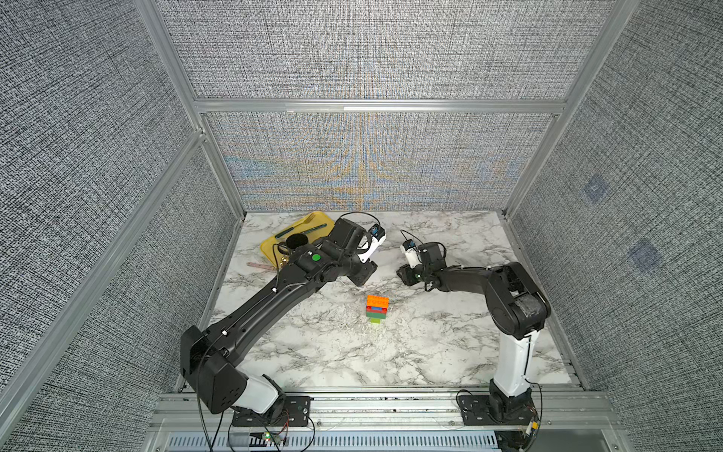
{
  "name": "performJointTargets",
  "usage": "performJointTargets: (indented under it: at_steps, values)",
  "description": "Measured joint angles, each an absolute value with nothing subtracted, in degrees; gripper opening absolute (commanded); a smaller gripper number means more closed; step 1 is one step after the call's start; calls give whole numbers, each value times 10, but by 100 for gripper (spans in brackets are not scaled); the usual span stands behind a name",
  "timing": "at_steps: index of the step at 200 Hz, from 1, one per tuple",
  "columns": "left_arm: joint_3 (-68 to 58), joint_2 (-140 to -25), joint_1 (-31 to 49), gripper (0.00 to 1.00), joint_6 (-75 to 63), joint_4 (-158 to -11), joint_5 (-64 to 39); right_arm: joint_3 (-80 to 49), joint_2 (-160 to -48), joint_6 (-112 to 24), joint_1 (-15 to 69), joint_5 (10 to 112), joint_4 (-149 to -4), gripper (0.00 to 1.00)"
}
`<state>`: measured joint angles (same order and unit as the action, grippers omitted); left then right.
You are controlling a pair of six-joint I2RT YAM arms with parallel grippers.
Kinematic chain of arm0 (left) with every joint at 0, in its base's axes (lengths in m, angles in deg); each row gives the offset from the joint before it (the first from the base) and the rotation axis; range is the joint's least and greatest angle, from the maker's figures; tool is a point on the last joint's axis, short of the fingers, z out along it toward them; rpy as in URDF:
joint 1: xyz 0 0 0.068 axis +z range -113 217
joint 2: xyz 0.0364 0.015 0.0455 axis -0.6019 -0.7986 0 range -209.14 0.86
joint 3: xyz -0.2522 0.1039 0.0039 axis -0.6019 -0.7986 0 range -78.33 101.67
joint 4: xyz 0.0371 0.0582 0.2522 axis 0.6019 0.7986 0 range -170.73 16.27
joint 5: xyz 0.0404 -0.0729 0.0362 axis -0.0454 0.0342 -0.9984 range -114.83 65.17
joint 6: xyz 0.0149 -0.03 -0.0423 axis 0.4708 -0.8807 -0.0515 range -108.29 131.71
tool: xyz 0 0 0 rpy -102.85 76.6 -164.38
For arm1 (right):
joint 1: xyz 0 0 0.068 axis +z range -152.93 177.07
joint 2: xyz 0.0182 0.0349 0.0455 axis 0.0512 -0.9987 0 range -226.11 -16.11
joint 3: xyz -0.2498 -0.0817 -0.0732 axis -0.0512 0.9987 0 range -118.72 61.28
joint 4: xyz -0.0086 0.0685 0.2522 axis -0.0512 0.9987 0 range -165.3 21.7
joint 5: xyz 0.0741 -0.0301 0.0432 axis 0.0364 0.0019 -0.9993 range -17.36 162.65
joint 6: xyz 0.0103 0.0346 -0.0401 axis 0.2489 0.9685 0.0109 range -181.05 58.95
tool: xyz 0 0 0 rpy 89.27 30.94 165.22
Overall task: Assemble a carrot with lego
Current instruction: Pick up the lego brick from the center of the board.
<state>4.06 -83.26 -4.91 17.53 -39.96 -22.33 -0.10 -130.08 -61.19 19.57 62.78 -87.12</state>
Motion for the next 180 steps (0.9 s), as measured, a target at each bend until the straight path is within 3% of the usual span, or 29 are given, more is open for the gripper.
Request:
performJointTargets:
  at_steps: [98,156,180]
  values:
    - [34,-833,-49,54,174,-403,-232,19,-1287,-608,196,637,-885,23]
    - [-52,-775,-38,52,114,-414,-264,98,-1104,-599,189,623,-843,18]
    - [-93,-740,-32,72,63,-418,-263,131,-1002,-612,196,585,-817,19]
